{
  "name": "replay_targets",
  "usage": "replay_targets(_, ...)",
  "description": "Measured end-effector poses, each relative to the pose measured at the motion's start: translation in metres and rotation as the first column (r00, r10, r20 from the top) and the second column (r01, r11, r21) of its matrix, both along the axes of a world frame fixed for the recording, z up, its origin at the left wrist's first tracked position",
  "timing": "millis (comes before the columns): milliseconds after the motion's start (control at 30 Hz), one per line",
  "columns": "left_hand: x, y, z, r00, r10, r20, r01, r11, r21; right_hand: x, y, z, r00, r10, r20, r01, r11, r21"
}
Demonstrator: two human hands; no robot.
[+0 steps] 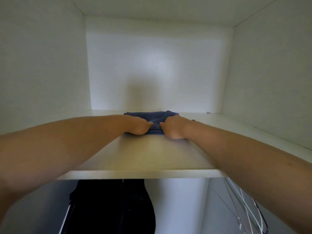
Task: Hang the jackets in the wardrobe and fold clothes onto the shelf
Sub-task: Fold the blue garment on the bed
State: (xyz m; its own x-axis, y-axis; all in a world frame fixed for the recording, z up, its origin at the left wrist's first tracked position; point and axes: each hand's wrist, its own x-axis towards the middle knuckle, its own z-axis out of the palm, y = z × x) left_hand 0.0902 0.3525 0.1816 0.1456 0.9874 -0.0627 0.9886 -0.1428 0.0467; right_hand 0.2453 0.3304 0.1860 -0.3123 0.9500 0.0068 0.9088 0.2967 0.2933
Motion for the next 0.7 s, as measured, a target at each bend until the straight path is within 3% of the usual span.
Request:
replay_targets(267,0.006,0.118,-0.003,0.998,-0.026,-0.049,0.029,0.998,0.052,-0.005,0.103,0.012,0.988,-0.139,0.069,0.143,0.988,-0.064)
replay_targets(500,0.007,0.171,-0.007,0.997,-0.053,-0.052,0.057,0.996,0.062,-0.007,0.151,0.008,0.968,-0.225,-0.108,0.213,0.971,-0.111)
replay_targets(700,0.01,0.144,0.006,0.992,-0.1,-0.08,0.105,0.992,0.067,0.009,0.12,0.019,0.905,-0.218,-0.366,0.192,0.975,-0.107)
